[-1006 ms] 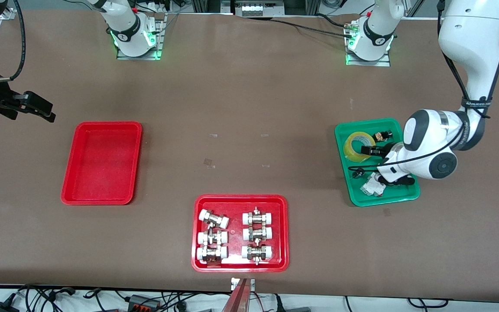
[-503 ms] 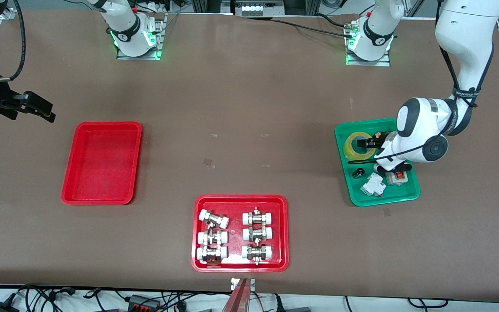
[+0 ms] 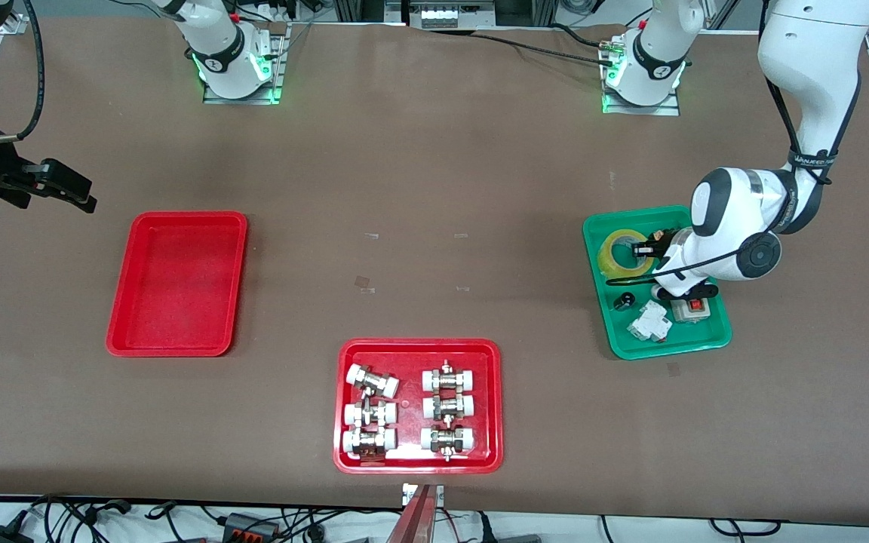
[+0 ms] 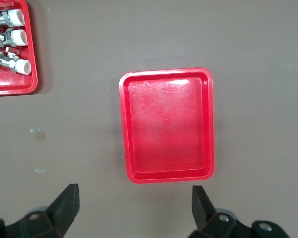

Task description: Left arm passes tape to right arm into tray

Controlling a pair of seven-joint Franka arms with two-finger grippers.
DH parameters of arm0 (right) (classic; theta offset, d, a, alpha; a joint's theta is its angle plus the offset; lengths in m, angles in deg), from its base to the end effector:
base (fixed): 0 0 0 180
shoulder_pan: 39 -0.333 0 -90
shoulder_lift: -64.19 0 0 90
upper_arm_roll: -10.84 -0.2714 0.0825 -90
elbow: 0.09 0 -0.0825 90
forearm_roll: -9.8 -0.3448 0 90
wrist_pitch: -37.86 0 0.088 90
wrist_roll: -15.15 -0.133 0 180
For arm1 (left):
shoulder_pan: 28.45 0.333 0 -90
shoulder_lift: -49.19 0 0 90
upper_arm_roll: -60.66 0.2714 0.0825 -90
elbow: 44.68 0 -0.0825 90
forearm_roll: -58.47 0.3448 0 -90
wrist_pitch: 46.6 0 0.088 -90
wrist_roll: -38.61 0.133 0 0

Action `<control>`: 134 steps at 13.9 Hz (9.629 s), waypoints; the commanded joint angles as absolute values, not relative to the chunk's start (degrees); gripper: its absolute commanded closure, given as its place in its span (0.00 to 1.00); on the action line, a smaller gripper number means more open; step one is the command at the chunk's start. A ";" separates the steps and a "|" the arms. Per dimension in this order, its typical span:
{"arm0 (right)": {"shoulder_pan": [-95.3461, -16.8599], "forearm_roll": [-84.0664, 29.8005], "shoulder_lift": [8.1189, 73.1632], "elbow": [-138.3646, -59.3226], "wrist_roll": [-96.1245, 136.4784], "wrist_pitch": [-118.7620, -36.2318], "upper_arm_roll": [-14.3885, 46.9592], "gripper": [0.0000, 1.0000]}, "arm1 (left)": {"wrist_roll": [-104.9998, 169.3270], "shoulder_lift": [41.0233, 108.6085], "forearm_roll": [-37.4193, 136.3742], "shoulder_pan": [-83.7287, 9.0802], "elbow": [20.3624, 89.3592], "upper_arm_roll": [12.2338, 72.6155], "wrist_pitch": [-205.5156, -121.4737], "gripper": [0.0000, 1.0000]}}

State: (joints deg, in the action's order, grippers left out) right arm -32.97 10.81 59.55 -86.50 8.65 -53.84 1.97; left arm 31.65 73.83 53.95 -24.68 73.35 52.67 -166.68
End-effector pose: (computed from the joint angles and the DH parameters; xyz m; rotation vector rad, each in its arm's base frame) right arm 0.5393 0.0216 0.5415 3.1358 -0.1004 0.0199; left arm 0.4919 -0.0454 0.1671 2.9962 0.1529 -0.6099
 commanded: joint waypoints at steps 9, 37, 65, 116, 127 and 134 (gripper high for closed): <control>-32.33 11.65 59.36 -85.60 8.29 -53.46 1.52 0.00 | 30.90 65.10 53.72 -24.93 50.14 48.90 -136.76 0.99; -33.37 -40.01 35.11 -86.92 45.71 -60.65 1.34 0.00 | -32.13 92.88 44.85 -55.26 28.63 41.50 -186.61 0.84; -44.28 -56.03 26.93 -90.17 57.69 -80.35 1.43 0.69 | -34.69 98.94 42.82 -57.10 19.84 41.59 -187.92 0.77; -31.00 9.97 49.67 -90.00 30.40 -57.26 2.13 0.00 | 29.83 55.79 66.31 -19.57 45.40 41.68 -134.13 0.00; -32.94 10.94 59.62 -85.43 16.57 -50.91 1.96 0.00 | 36.07 55.97 65.50 -15.18 45.05 37.46 -137.38 0.00; -32.41 10.68 62.53 -86.48 5.13 -50.12 1.87 0.00 | 33.69 52.89 60.24 -12.46 49.89 37.02 -141.17 0.00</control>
State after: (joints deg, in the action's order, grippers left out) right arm -32.97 10.27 62.27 -86.14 6.32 -50.54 2.12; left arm 32.07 55.23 63.26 -14.55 47.33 37.09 -139.69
